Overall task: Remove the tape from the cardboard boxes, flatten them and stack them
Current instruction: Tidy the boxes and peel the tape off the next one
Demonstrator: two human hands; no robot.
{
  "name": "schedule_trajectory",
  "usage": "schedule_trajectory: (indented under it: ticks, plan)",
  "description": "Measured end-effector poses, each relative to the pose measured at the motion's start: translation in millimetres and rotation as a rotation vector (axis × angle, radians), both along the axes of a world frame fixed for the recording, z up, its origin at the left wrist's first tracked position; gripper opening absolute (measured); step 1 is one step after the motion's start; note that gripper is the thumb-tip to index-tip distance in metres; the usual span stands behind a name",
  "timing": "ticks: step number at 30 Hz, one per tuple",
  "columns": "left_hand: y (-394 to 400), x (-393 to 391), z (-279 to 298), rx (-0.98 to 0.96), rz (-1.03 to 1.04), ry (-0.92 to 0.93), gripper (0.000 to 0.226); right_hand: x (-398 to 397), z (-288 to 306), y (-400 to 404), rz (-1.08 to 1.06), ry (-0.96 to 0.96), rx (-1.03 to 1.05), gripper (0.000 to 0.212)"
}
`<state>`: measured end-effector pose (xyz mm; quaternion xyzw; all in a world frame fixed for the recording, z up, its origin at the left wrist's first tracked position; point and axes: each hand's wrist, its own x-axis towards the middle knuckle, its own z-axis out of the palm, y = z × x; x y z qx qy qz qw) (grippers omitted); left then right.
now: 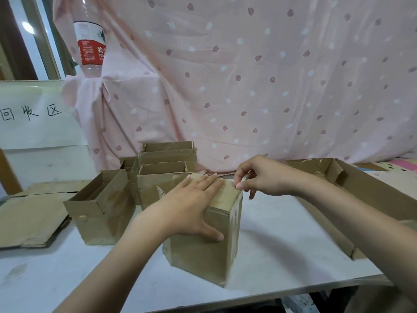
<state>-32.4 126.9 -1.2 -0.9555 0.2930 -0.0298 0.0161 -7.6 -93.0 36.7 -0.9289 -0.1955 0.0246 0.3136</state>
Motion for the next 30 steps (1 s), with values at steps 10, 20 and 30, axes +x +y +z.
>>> schedule_trajectory:
  ticks: [10, 20, 30]
  plan:
    - [7, -4, -10, -0.076, -0.004, -0.100, 0.126, 0, -19, -8, 0.152, -0.051, 0.057, 0.014]
    - [7, -5, -16, -0.089, -0.023, -0.118, 0.127, -9, -21, -4, 0.121, -0.200, 0.147, 0.014]
    - [9, -8, -12, -0.094, -0.034, -0.098, 0.117, -11, -41, -7, 0.136, -0.124, 0.364, 0.017]
